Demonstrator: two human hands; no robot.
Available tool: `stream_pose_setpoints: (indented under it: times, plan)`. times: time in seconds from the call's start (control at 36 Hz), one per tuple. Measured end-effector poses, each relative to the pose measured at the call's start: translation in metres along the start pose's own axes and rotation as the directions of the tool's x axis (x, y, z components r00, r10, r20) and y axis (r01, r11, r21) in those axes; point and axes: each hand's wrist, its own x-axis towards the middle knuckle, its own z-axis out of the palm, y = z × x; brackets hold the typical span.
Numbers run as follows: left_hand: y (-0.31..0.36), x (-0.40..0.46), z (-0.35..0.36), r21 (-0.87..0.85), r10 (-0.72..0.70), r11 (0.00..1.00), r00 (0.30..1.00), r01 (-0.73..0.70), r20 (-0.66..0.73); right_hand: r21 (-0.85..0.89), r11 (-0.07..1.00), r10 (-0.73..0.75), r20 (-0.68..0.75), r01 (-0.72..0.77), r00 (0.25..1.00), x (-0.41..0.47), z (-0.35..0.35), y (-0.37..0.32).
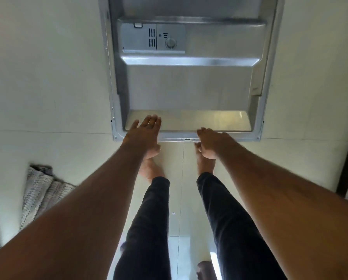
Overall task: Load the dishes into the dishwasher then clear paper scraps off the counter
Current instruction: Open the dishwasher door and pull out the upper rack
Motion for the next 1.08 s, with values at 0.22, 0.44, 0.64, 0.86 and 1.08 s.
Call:
stream_pose_setpoints:
  times: [0.22,0.44,0.64,0.86,1.08]
  plan:
    - [-0.006,-0.043,-0.166,-0.027,0.005,1.0,0.974,-0.012,-0.227,0.03,0.999,0.005,-0.572,0.015,0.82,-0.088,-0.136,-0.01]
    - [-0.007,-0.108,-0.32,-0.032,0.091,0.993,0.884,-0.118,-0.458,0.065,0.997,0.026,-0.799,0.044,0.6,-0.159,-0.289,-0.037]
    - [-0.015,-0.118,-0.402,0.061,0.112,0.994,0.818,-0.094,-0.565,-0.003,0.997,-0.028,-0.946,0.076,0.322,-0.173,-0.38,-0.032]
    - [-0.009,-0.098,-0.487,0.073,0.057,0.997,0.757,-0.012,-0.651,-0.089,0.996,-0.087,-0.954,0.007,0.287,-0.169,-0.473,0.011]
    - [-0.004,-0.072,-0.53,0.069,0.041,0.998,0.735,0.008,-0.676,-0.113,0.993,-0.111,-0.931,0.015,0.348,-0.154,-0.51,0.036]
